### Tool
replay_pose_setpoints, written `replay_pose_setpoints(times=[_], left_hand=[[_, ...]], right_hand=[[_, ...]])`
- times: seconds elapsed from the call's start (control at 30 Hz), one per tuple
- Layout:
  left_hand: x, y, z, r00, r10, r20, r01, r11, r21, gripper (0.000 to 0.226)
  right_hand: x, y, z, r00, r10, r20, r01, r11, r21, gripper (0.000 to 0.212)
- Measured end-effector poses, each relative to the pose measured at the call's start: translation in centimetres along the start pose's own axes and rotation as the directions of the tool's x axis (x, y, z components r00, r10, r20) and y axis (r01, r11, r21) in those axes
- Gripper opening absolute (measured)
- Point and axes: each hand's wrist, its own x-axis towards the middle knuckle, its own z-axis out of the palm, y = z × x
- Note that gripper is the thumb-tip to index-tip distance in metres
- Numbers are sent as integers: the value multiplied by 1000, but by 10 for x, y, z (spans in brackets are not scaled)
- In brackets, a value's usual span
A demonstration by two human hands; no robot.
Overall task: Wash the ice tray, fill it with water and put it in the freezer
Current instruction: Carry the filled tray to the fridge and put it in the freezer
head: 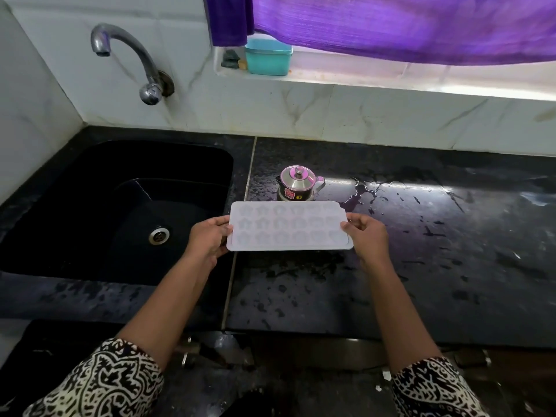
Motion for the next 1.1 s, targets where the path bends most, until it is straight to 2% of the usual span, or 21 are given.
replay_pose_setpoints(times=[0.2, 0.3, 0.73, 1.1], left_hand=[[-2, 8, -27, 997, 35, -71, -36, 999, -20, 27], [-4, 12, -43, 992, 43, -117, -48, 998, -44, 26], [9, 30, -145, 962, 53, -267, -85, 990, -112, 27], [30, 46, -224, 943, 110, -313, -153, 981, -117, 24]], right_hand=[[-6, -19, 24, 998, -42, 44, 42, 999, 12, 16], [-11, -28, 41, 996, -48, 72, 48, 999, 11, 20], [-43, -70, 146, 973, -77, 217, 74, 997, 22, 18], [-72, -102, 228, 962, -115, 248, 121, 993, -8, 16]])
